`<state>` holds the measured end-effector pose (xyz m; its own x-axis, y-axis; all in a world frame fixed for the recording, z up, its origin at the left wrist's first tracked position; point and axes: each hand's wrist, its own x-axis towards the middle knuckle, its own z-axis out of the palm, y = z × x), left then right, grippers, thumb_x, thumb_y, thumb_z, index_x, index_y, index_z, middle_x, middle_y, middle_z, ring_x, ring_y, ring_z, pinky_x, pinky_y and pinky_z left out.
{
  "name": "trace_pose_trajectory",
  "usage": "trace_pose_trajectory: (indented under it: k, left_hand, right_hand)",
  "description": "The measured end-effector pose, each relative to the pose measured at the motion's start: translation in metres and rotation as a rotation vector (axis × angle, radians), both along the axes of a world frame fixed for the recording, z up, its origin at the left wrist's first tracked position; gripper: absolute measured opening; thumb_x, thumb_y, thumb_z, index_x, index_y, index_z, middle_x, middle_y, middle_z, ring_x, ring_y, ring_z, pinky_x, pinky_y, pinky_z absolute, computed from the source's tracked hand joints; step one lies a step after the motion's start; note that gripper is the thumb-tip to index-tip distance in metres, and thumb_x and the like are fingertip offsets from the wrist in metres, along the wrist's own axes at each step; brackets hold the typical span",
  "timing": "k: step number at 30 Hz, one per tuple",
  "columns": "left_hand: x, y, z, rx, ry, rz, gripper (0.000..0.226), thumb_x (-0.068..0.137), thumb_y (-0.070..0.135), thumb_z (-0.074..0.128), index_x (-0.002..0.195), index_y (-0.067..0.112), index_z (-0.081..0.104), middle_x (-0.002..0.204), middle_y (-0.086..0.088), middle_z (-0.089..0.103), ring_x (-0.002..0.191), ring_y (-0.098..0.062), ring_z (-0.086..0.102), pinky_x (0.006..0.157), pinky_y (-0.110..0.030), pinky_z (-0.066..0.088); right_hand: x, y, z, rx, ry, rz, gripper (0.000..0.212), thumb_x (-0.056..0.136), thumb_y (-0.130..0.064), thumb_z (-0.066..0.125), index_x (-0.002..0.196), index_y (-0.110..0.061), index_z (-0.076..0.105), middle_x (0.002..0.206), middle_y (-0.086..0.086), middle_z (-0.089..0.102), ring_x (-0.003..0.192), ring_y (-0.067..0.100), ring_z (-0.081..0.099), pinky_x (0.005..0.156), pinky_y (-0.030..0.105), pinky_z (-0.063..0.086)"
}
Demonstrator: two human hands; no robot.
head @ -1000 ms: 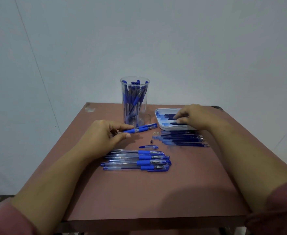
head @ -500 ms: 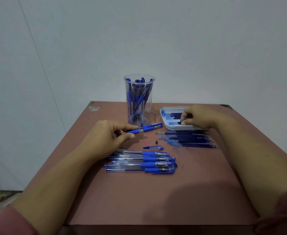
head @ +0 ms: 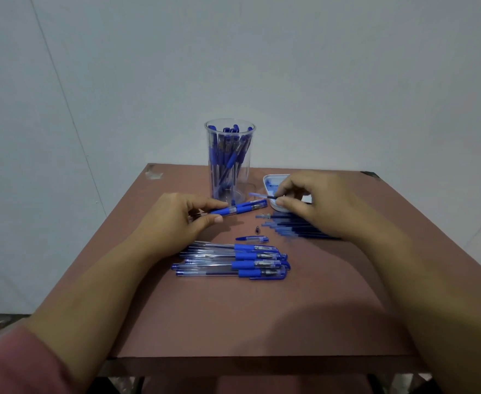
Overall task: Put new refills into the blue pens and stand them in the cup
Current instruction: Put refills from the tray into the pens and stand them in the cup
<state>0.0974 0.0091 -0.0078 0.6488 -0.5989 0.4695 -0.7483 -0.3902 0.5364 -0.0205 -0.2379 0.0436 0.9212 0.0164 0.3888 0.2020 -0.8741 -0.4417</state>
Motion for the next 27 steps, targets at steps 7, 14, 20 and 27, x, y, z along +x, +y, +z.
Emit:
trace_pose_trajectory:
  k: [7,14,20,27]
  left_hand:
    - [-0.004,-0.001,0.0,-0.026,0.007,-0.018,0.026,0.083,0.032,0.074,0.107,0.042,0.071,0.083,0.033,0.065,0.08,0.001,0.062,0.068,-0.006,0.042]
    - [-0.004,-0.002,0.001,-0.036,0.038,-0.032,0.026,0.083,0.03,0.074,0.108,0.038,0.072,0.085,0.026,0.069,0.081,-0.001,0.063,0.069,-0.005,0.042]
    - [-0.004,-0.003,0.0,-0.069,0.047,-0.033,0.026,0.083,0.031,0.074,0.108,0.036,0.073,0.083,0.025,0.07,0.076,-0.001,0.063,0.067,-0.005,0.042]
    - [-0.003,-0.003,0.001,-0.062,0.057,-0.048,0.026,0.083,0.033,0.073,0.108,0.041,0.071,0.088,0.02,0.073,0.082,-0.006,0.065,0.07,-0.011,0.048]
  right_hand:
    - [-0.001,0.004,-0.032,0.083,-0.057,0.036,0.017,0.088,-0.022,0.07,0.089,-0.038,0.063,0.082,-0.016,0.063,0.08,0.003,0.058,0.069,0.014,0.045]
    - [-0.001,0.009,-0.039,0.086,-0.109,0.057,0.013,0.086,-0.021,0.072,0.091,-0.032,0.067,0.082,-0.017,0.064,0.08,0.005,0.06,0.068,0.011,0.044]
    - [0.001,0.011,-0.041,0.089,-0.109,0.061,0.01,0.086,-0.022,0.071,0.092,-0.03,0.068,0.083,-0.015,0.065,0.08,0.006,0.06,0.069,0.015,0.047]
    - [0.0,0.012,-0.04,0.086,-0.102,0.05,0.012,0.087,-0.022,0.071,0.092,-0.033,0.066,0.083,-0.017,0.065,0.081,0.005,0.06,0.069,0.013,0.047]
